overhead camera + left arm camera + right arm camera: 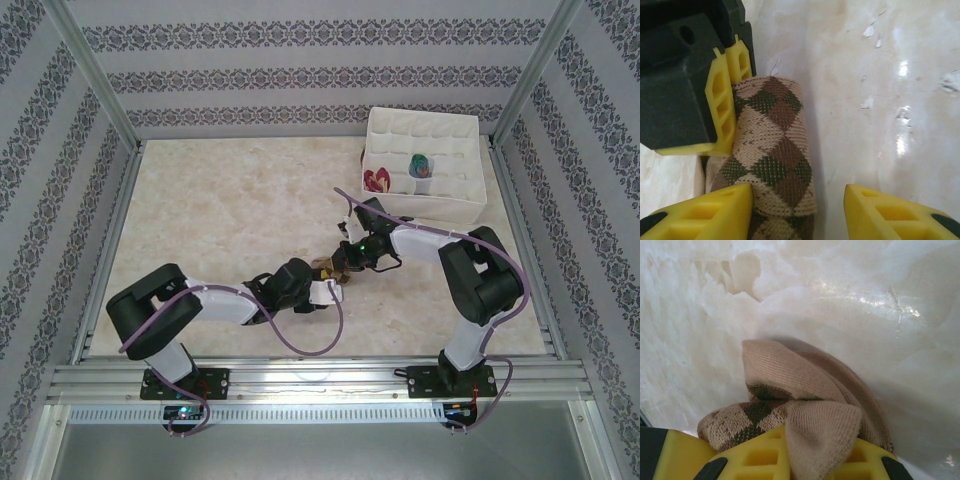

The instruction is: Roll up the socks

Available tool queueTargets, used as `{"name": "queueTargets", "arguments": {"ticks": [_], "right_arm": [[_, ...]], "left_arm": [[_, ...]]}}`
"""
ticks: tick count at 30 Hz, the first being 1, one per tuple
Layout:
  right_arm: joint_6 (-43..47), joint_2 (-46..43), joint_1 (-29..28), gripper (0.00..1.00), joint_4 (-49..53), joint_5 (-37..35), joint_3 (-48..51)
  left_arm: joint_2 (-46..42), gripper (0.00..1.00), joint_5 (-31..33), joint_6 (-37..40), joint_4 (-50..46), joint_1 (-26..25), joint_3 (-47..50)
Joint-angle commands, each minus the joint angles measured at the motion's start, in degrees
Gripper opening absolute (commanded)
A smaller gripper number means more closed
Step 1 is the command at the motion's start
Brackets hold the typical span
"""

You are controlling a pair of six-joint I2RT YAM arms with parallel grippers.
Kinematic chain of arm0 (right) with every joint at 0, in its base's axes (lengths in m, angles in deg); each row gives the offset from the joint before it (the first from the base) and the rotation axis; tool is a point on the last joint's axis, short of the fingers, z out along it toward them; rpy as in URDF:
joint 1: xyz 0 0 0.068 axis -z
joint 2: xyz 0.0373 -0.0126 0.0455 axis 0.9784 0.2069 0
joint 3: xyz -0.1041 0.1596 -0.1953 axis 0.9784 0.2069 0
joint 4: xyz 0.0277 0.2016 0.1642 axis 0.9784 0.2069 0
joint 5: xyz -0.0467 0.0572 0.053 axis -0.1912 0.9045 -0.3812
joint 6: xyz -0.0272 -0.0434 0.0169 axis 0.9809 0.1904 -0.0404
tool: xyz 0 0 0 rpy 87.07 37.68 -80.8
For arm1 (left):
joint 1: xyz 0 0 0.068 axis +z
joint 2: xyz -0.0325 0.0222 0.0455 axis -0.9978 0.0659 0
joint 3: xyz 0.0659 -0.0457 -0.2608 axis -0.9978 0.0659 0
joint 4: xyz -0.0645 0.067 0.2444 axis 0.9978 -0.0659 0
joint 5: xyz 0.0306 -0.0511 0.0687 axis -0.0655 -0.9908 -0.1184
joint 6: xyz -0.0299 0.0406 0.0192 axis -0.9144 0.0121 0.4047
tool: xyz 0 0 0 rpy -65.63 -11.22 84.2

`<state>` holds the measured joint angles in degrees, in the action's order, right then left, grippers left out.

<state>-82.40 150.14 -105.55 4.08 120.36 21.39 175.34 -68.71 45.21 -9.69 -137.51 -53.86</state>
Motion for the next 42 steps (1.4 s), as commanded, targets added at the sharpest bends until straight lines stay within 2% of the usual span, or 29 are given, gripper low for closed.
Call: {"name": "queueTargets", "arguments": {"ticks": [1,2,5,7,9,10,13,16,21,26,32,35,38,42], "right_arm": [[0.4,3.3,-0.2,0.13,5.7,-3.3,1.6],[0.6,3.2,-0.1,0.14,5.8,-3.2,1.6],[0.9,2.8,-0.1,0.19,5.9,-2.5,1.7],[1.2,1.8,0.0,0.32,5.8,-2.3,1.9],[1.2,0.6,0.5,0.49,5.7,-2.2,2.0],[0.9,-0.3,0.7,0.54,5.9,-2.1,2.0],[-0.3,-3.6,1.5,0.58,5.6,-2.3,2.4],[-1.5,-7.4,2.4,0.61,5.3,-4.0,3.3],[-1.7,-11.4,3.4,0.62,3.6,-5.5,5.0],[-2.5,-11.3,3.5,0.62,2.2,-5.7,5.6],[-3.2,-7.6,3.0,0.63,1.0,-4.9,4.6],[-3.2,-5.4,2.7,0.62,0.9,-5.2,4.1],[-3.9,-2.4,2.7,0.61,1.3,-5.4,3.1],[-5.0,0.1,2.6,0.6,1.2,-5.6,2.7]], "left_arm": [[4.3,0.51,5.2,2.0,2.1,-0.7,-2.2],[5.2,0.48,6.1,1.7,1.5,-0.7,-2.8],[6.8,0.28,7.3,-0.1,-2.2,-0.6,-4.5],[6.6,0.1,5.8,-2.2,-5.4,-0.2,-5.3],[5.9,0.0,3.3,-4.9,-7.4,0.4,-5.6],[5.5,0.0,1.5,-6.6,-8.3,1.0,-5.7],[4.6,0.0,-6.1,-11.4,-11.7,3.3,-6.4],[4.1,0.0,-13.5,-15.1,-15.2,5.5,-7.8],[6.2,0.0,-20.8,-17.6,-25.2,8.7,-13.4],[7.7,0.0,-30.6,-20.4,-31.0,12.7,-17.6],[11.1,0.0,-41.6,-28.9,-32.2,17.5,-21.1],[12.6,0.0,-44.8,-32.2,-30.7,18.6,-21.5],[13.3,0.07,-45.7,-33.9,-28.7,18.7,-21.4],[12.2,0.21,-43.9,-33.3,-27.6,18.7,-20.7]]}}
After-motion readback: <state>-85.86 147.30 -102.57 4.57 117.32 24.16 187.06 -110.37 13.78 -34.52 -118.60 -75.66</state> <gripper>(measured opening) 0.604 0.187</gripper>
